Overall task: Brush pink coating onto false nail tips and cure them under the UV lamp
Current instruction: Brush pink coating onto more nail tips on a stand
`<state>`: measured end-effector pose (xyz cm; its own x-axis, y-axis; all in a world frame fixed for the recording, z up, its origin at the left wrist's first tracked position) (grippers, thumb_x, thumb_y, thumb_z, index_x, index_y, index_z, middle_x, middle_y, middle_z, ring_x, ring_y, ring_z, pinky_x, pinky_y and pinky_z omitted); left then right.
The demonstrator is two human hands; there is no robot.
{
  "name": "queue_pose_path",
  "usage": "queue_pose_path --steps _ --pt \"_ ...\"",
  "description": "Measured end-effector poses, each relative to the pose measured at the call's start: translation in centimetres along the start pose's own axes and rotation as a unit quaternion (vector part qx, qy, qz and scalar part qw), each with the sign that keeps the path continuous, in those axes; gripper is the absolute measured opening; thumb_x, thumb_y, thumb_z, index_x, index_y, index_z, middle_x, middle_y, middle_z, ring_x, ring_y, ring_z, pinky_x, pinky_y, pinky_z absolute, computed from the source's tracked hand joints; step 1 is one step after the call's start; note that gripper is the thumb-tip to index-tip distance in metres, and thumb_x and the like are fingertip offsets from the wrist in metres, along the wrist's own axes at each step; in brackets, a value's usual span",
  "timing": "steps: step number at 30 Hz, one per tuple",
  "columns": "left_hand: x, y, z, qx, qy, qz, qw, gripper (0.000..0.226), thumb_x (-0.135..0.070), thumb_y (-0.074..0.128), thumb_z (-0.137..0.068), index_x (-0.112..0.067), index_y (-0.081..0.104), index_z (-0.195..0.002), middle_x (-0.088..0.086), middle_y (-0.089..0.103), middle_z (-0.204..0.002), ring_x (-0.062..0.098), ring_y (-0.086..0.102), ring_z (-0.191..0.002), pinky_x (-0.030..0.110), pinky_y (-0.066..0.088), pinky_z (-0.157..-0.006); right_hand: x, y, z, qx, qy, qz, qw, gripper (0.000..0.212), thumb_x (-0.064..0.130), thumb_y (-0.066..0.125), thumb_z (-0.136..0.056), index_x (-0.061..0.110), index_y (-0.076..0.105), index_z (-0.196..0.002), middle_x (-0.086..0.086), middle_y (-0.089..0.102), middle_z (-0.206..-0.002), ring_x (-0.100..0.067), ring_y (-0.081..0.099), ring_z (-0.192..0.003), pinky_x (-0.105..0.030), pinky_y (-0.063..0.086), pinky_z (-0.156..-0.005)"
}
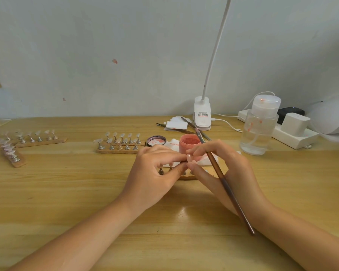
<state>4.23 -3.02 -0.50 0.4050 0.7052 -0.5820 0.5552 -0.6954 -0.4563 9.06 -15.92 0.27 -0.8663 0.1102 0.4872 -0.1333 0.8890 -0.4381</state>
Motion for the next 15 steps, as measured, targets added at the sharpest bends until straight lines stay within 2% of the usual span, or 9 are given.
queue_pose_path --steps 2,4,7,10,13,15 --pt "-0.1 -0.1 0.0 -0.001 -0.009 -0.004 1.000 0.026 -0.035 0.066 -0.071 -0.043 0.065 -0.096 -0.034 0.062 -0.090 -0.011 0.053 -0.090 0.034 0.036 -0.092 -0.1 -0.2 0.0 -0.014 0.003 -0.005 1.000 0.035 0.013 0.075 -0.074 0.034 0.050 -0.087 0.009 0.067 -0.088 -0.004 0.063 -0.088 -0.019 0.048 -0.082" --pt "0.0 -0.3 0.0 -0.001 -0.023 -0.002 1.000 0.021 -0.039 0.066 -0.069 -0.047 0.067 -0.089 -0.043 0.057 -0.094 -0.016 0.050 -0.099 0.029 0.035 -0.097 -0.3 -0.7 0.0 -0.033 0.012 -0.029 0.999 0.035 0.007 0.075 -0.073 0.030 0.052 -0.085 0.011 0.066 -0.088 -0.002 0.061 -0.084 -0.010 0.045 -0.078" --pt "0.3 -0.9 -0.2 0.008 -0.049 -0.002 0.999 0.042 -0.042 0.069 -0.065 -0.048 0.054 -0.104 -0.031 0.058 -0.106 -0.009 0.051 -0.100 0.026 0.036 -0.096 -1.3 -1.7 -0.1 -0.039 0.040 -0.043 0.998 0.031 0.004 0.074 -0.074 0.026 0.055 -0.083 0.010 0.066 -0.086 -0.003 0.061 -0.083 -0.014 0.046 -0.077" --pt "1.4 -1.6 -0.5 0.048 -0.094 -0.038 0.994 0.054 -0.046 0.071 -0.060 -0.041 0.051 -0.110 -0.022 0.056 -0.108 -0.006 0.050 -0.098 0.029 0.035 -0.096 -2.4 -2.1 -0.1 -0.004 0.061 -0.021 0.998 0.025 0.008 0.073 -0.072 0.024 0.057 -0.082 0.005 0.066 -0.084 -0.006 0.060 -0.084 -0.019 0.046 -0.080" --pt "3.3 -1.8 -0.3 0.117 -0.178 -0.042 0.976 0.065 -0.059 0.078 -0.051 -0.041 0.049 -0.107 -0.020 0.055 -0.104 -0.005 0.049 -0.097 0.028 0.036 -0.094 -3.3 -2.0 0.0 0.031 0.075 -0.007 0.997 0.021 0.009 0.074 -0.071 0.019 0.060 -0.083 0.010 0.065 -0.084 -0.001 0.059 -0.086 -0.009 0.043 -0.080" --pt "4.2 -1.7 0.1 0.154 -0.213 -0.047 0.964 0.061 -0.058 0.078 -0.049 -0.042 0.048 -0.099 -0.019 0.056 -0.098 -0.004 0.050 -0.094 0.030 0.037 -0.096 -3.5 -1.9 0.1 0.043 0.075 -0.004 0.996 0.019 0.010 0.073 -0.071 0.019 0.061 -0.083 0.012 0.064 -0.083 0.002 0.059 -0.086 -0.006 0.041 -0.080"
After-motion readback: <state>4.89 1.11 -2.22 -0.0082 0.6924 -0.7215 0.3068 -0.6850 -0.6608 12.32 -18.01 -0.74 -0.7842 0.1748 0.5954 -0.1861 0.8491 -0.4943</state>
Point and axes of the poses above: each hand's wrist, its own z-axis away from the middle knuckle, its own y-axis out of the palm, x = y × z, the point moved 5 cm from there along -z, towards the middle knuckle
